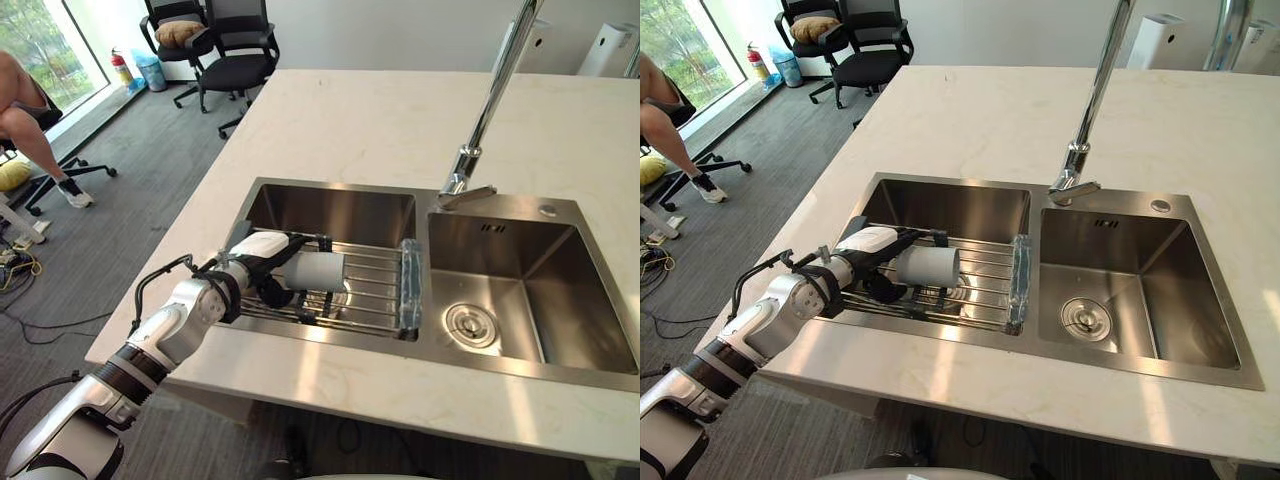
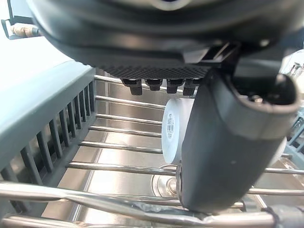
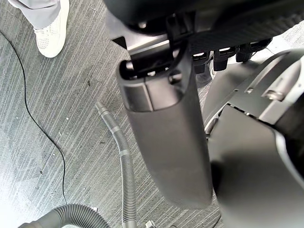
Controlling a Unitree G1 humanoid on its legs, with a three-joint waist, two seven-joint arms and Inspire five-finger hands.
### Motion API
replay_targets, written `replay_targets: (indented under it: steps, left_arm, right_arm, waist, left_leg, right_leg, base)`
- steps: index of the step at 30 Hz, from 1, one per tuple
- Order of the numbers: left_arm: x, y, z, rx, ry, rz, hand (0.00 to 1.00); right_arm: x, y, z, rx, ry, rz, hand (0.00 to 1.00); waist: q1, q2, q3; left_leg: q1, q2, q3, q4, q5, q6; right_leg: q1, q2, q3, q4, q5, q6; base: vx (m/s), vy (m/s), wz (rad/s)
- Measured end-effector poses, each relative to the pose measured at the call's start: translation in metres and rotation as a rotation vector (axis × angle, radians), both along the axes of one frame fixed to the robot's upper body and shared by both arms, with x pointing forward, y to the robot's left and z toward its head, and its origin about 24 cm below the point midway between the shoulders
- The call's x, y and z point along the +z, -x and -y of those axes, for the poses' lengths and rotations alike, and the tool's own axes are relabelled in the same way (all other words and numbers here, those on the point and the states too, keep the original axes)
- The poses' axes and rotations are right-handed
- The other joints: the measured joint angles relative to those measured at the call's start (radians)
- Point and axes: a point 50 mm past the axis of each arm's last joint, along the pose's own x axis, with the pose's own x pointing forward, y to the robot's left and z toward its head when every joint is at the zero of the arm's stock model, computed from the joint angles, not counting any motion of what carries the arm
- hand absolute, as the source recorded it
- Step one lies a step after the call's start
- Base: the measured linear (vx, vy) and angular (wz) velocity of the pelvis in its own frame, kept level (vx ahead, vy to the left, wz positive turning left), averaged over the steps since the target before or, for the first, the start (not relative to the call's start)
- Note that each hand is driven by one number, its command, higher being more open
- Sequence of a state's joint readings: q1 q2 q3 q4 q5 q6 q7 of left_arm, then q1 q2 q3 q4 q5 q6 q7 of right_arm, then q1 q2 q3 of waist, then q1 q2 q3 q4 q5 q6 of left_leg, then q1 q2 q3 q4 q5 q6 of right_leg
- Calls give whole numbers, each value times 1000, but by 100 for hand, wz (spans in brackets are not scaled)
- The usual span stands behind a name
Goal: Walk over to the sink, pick up the cup, carry it to the dishwasher, place the cup inside the dishwasher, then close the dishwasher door
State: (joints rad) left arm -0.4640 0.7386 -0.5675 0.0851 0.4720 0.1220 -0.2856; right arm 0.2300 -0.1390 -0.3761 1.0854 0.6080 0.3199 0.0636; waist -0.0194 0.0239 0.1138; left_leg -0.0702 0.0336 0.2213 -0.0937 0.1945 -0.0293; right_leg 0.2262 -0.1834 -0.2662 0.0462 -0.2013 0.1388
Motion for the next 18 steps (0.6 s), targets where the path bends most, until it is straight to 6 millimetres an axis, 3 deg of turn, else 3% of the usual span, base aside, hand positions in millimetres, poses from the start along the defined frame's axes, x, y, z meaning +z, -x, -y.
replay_targets:
  steps: [5, 18]
  left_arm:
    - [-5, 0, 0, 61, 12, -4, 100]
    - [-16, 11, 4, 39, 28, 90, 100]
  right_arm:
    - [0, -10, 0, 21, 7, 22, 100]
    - [0, -10, -1, 17, 12, 20, 100]
  waist:
    - [-24, 4, 23]
    - [-18, 3, 35]
  left_leg:
    - [1, -1, -3, 0, 0, 0]
    - [10, -3, 1, 0, -5, -1]
  right_leg:
    - [3, 0, -6, -1, 0, 1]
    - [15, -8, -20, -8, -2, 5]
  base:
    - [0, 0, 0]
    - [-12, -5, 0]
